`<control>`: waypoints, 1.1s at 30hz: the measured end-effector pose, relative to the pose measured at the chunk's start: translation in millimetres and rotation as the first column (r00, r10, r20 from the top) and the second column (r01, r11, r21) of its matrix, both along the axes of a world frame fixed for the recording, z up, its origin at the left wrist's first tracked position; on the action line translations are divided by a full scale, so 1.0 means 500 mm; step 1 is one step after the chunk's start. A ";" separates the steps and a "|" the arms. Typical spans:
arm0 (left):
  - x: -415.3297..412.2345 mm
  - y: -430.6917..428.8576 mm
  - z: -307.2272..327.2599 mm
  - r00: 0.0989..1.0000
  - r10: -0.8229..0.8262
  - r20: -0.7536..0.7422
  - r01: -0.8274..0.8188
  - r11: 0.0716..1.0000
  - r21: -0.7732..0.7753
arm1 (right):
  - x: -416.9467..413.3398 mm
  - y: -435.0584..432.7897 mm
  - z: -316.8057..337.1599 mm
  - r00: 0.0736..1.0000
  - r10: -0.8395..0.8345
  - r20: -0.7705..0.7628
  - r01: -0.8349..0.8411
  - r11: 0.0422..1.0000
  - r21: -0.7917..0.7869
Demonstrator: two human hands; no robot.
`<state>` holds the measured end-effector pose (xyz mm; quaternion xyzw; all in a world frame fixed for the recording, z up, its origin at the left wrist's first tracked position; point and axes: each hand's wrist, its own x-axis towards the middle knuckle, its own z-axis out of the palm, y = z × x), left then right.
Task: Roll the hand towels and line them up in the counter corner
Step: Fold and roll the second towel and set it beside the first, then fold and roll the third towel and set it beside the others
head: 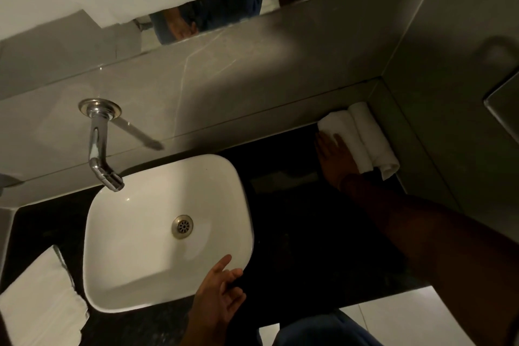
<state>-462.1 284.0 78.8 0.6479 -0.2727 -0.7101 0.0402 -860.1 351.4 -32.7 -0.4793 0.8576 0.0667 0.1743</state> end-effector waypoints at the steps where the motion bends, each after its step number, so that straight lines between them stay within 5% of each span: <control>1: 0.000 0.000 -0.001 1.000 -0.008 -0.003 0.008 1.000 0.005 | -0.011 0.003 0.006 0.999 -0.034 0.001 0.034 0.999 0.024; 8: 0.003 0.003 -0.001 0.998 -0.070 -0.003 0.070 0.997 -0.037 | -0.075 -0.034 0.047 0.948 -0.301 0.107 0.311 0.946 -0.091; 13: 0.018 -0.007 0.009 0.971 -0.237 0.003 0.227 0.925 -0.304 | -0.031 -0.058 0.059 0.980 -0.184 0.081 0.188 0.981 -0.044; 19: -0.020 -0.039 0.028 0.838 -0.507 0.201 0.482 0.516 -0.708 | 0.102 -0.059 0.067 0.999 -0.039 -0.028 0.036 0.996 -0.082; 25: -0.059 -0.097 0.033 0.624 -0.466 0.627 0.657 -0.122 -0.744 | 0.221 -0.093 0.129 0.976 -0.214 0.033 0.215 0.937 -0.274; 31: -0.010 -0.230 -0.006 0.441 -0.248 0.863 0.825 -0.266 -0.498 | 0.353 -0.204 0.191 0.996 -0.051 0.079 0.079 0.907 -0.414; 33: 0.049 -0.279 -0.008 0.424 -0.182 0.887 0.854 -0.245 -0.458 | 0.415 -0.242 0.201 0.997 0.053 0.061 -0.021 0.897 -0.441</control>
